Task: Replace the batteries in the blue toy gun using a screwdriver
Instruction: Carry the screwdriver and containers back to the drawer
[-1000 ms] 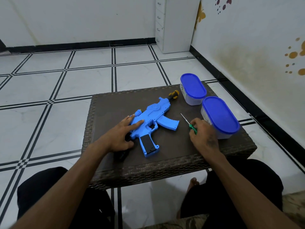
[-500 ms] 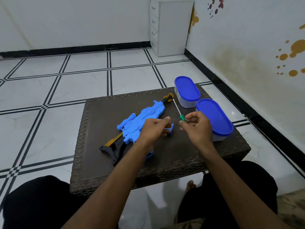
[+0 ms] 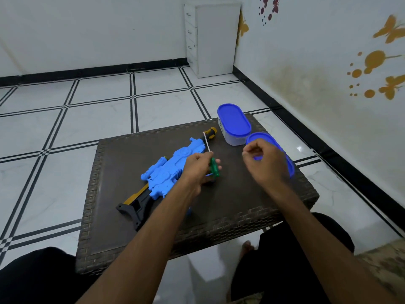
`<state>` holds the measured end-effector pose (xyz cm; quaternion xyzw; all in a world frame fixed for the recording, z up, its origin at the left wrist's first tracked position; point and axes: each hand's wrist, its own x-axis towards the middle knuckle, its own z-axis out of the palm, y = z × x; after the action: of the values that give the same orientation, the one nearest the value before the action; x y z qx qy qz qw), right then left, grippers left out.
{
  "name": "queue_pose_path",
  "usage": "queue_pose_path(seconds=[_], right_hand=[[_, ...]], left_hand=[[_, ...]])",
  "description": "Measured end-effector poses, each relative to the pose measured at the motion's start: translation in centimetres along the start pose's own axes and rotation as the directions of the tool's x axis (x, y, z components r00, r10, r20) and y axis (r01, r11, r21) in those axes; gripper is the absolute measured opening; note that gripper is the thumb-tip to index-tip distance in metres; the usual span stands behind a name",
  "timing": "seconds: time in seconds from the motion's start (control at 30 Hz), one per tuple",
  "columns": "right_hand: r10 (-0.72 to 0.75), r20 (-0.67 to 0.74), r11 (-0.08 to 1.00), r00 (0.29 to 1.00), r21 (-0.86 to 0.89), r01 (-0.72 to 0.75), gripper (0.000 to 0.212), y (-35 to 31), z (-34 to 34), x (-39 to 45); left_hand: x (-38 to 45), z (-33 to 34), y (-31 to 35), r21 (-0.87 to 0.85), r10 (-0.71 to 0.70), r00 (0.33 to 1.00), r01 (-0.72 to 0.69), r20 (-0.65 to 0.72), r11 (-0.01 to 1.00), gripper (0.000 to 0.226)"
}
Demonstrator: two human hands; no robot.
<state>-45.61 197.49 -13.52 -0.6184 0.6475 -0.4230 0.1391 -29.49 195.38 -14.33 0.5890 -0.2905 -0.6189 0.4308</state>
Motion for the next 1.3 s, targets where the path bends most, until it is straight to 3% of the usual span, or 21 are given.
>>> queue_pose_path(seconds=[0.1, 0.17, 0.23, 0.33, 0.47, 0.63, 0.83, 0.97, 1.1, 1.17, 1.3], right_hand=[[-0.053, -0.029, 0.942, 0.998, -0.333, 0.04, 0.025, 0.5, -1.4, 2.1], [0.103, 0.084, 0.833, 0.991, -0.552, -0.04, 0.057, 1.8, -2.1, 3.4], [0.334, 0.185, 0.787, 0.924, -0.594, -0.165, 0.083, 3.4, -2.7, 4.3], [0.516, 0.295, 0.827, 0.805, -0.415, -0.378, 0.085, 5.4, -2.9, 5.0], [0.543, 0.27, 0.836, 0.795, -0.265, -0.48, 0.062, 7.4, -3.1, 4.7], [0.573, 0.391, 0.727, 0.72, 0.164, -0.667, 0.043, 7.8, -3.1, 2.9], [0.507, 0.38, 0.718, 0.774, 0.31, -0.623, 0.037, 6.5, -2.8, 1.3], [0.468, 0.447, 0.678, 0.762, 0.371, -0.634, 0.049, 4.8, -2.2, 0.0], [0.358, 0.535, 0.62, 0.765, 0.477, -0.623, 0.037, 2.3, -0.9, -1.0], [0.311, 0.556, 0.627, 0.771, 0.489, -0.606, 0.033, 1.1, -0.3, -1.3], [0.219, 0.593, 0.705, 0.775, 0.453, -0.546, 0.04, -0.3, 0.2, -1.4]], left_hand=[[0.2, -0.4, 0.1, -0.055, -0.031, 0.998, 0.028, -0.048, 0.998, 0.011], [0.3, -0.5, 0.0, -0.07, -0.037, 0.998, 0.033, -0.052, 0.997, 0.012], [0.4, -0.6, -0.2, -0.083, -0.047, 0.997, 0.042, -0.055, 0.996, 0.018], [0.3, -0.4, -0.6, -0.112, -0.066, 0.997, 0.061, -0.041, 0.992, 0.022], [-0.2, 0.2, -1.2, -0.102, -0.092, 0.994, 0.086, -0.058, 0.991, 0.019], [-0.9, 1.1, -1.9, -0.063, -0.089, 0.996, 0.088, -0.009, 0.994, 0.024], [-1.3, 1.8, -1.9, -0.02, -0.053, 0.999, 0.053, -0.004, 0.998, 0.054], [-1.9, 1.5, -1.5, 0.064, 0.006, 1.0, -0.008, 0.03, 0.998, 0.05], [-2.2, 0.5, -1.1, 0.14, 0.033, 0.998, -0.041, 0.059, 0.989, 0.106], [-2.0, -0.6, -1.1, 0.123, 0.059, 0.997, -0.064, 0.046, 0.99, 0.099], [-2.4, -3.3, -0.4, 0.088, 0.102, 0.995, -0.102, 0.011, 0.991, 0.05]])
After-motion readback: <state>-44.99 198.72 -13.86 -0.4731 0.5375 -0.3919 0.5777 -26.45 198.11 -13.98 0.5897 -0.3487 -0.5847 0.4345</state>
